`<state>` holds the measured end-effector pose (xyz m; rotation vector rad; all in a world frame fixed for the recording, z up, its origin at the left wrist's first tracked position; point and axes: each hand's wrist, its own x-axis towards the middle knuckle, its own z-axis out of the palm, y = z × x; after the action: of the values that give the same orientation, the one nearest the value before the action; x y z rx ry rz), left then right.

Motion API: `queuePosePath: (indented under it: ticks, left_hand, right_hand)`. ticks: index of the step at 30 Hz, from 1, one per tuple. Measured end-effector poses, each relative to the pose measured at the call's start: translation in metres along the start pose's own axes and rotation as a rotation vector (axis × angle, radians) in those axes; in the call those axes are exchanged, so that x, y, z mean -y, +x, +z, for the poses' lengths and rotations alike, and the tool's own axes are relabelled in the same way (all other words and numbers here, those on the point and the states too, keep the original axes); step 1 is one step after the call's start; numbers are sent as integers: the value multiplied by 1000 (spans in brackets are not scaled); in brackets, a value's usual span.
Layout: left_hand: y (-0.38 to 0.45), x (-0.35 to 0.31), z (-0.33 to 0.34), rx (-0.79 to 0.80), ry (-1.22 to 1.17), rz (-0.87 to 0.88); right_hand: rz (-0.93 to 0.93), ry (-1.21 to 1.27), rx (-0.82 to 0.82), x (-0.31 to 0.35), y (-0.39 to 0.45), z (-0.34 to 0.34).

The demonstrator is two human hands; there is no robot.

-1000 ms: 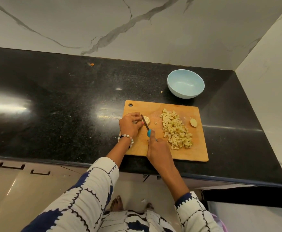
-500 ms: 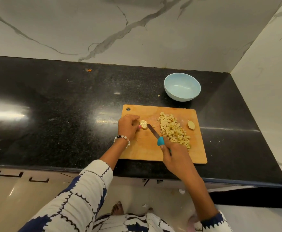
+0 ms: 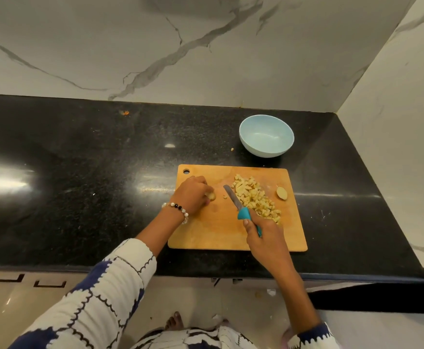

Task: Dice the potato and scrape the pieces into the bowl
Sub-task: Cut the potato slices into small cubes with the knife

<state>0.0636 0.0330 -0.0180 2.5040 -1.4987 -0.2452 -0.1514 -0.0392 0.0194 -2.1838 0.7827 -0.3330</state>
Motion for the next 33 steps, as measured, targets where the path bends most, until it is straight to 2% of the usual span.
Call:
queuePosePath:
  ticks: [6,13,18,25,33]
  left_hand:
    - [-4,-19,9,-107,-105,-280]
    - [-3,-6,-2,13,-155,-262]
    - [-2,-10,-4,2,-181,-294]
    - [-3,-9,-5,-7,-254,-349]
    - [-3,-12,-4,-56,-273,-388]
  right_hand:
    - [-17,-8,-22,6,3,12]
    - [-46,-117,-72,13,-10,42]
    - [-36,-245,-61,9,-12,63]
    - [-59,-247,-80,7,-9,61]
    - [-11,-471,23,18,-10,68]
